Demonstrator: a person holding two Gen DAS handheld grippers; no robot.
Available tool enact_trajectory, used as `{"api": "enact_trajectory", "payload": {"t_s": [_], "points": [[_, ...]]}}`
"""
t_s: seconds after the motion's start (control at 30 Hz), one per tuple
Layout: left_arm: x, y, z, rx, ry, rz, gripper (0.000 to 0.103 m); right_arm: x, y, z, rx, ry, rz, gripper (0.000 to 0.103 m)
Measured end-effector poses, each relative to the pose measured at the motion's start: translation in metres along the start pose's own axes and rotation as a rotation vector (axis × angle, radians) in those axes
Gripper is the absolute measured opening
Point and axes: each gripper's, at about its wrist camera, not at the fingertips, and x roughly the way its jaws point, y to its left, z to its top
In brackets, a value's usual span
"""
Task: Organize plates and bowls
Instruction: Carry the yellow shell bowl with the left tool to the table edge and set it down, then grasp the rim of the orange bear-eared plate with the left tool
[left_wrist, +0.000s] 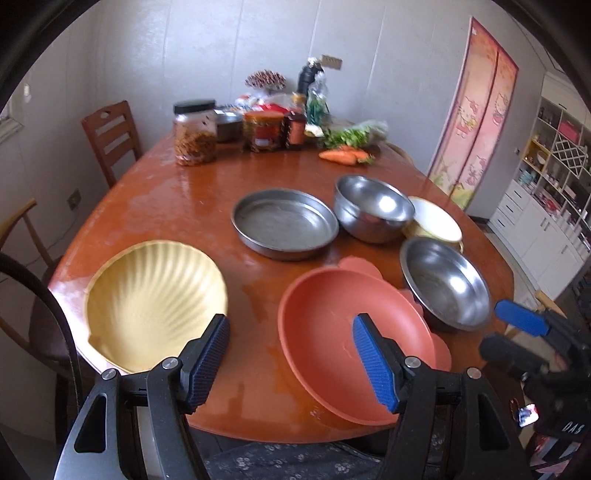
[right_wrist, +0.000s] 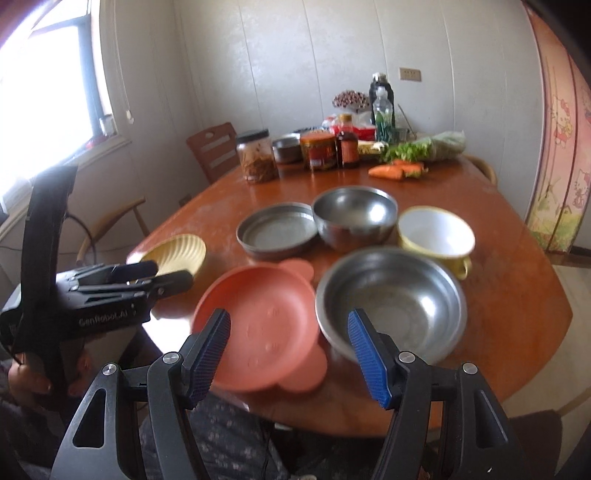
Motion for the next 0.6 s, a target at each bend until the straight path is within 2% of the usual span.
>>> {"api": "enact_trajectory", "payload": {"t_s": [0.23, 0.43, 0.6], "points": [[0.024, -0.005, -0.009, 0.013, 0.068, -0.009, 0.068, 0.009, -0.008, -0.029, 0.059, 0.073, 0.026, 0.068], [0.040, -0.007, -0.014, 0.020, 0.094, -0.002, 0.068, 0.025, -0.009, -0.037, 0.077, 0.116, 0.035, 0.068], [0.051, -0.008, -0.015, 0.023, 0.103, 0.007, 0.068, 0.040, -0.013, -0.037, 0.087, 0.119, 0.004, 0.059]]}}
